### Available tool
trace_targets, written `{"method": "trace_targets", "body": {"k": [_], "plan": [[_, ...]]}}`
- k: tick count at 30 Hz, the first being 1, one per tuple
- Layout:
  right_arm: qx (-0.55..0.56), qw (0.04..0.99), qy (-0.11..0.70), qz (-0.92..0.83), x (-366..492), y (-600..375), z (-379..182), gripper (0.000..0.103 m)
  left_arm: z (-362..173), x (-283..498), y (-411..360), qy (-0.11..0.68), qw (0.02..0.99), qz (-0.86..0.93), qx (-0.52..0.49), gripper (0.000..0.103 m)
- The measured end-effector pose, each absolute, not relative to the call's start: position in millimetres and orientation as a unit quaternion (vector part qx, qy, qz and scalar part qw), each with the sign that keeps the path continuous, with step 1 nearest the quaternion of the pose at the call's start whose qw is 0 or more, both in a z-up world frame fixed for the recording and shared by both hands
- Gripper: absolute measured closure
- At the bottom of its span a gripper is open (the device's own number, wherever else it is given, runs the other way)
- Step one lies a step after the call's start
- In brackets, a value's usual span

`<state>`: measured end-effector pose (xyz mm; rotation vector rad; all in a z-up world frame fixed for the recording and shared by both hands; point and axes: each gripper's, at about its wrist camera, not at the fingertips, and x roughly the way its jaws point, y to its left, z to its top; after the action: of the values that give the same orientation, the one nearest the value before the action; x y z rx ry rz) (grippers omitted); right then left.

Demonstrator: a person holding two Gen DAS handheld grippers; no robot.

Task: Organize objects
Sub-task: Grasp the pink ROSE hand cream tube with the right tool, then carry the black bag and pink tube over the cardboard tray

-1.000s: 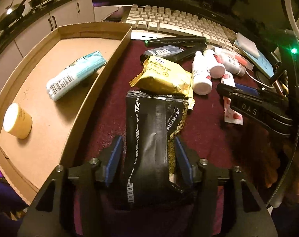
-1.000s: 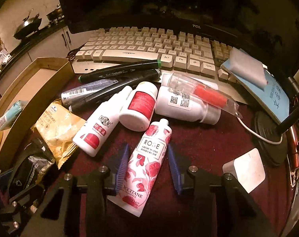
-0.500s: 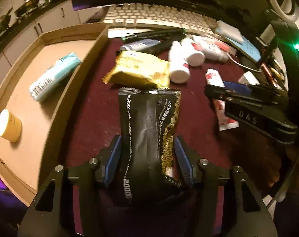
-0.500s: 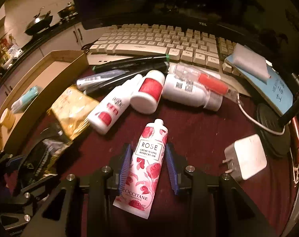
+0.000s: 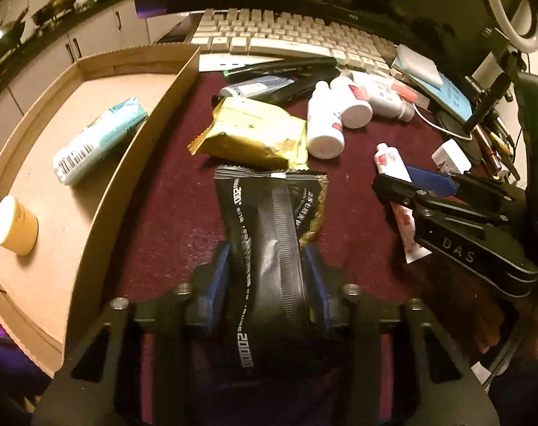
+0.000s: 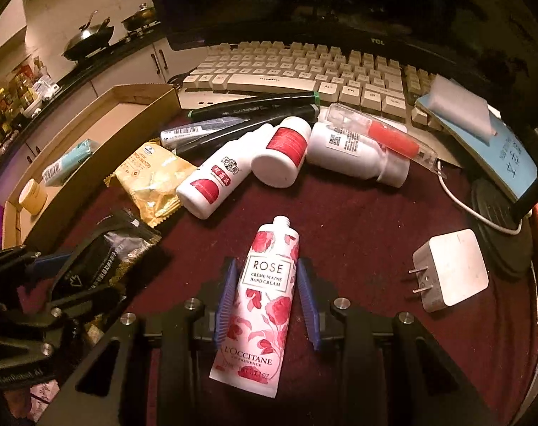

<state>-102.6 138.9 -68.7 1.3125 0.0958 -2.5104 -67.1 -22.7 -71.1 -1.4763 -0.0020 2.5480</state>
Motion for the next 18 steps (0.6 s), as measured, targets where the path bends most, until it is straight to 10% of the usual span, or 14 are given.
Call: {"method": "trace_targets", "body": {"k": [18], "plan": [[0.416, 0.154, 0.065, -0.894, -81, 124, -41, 0.071, -42, -50, -40, -0.048, 0.104, 0.882, -0.458, 0.076]]}}
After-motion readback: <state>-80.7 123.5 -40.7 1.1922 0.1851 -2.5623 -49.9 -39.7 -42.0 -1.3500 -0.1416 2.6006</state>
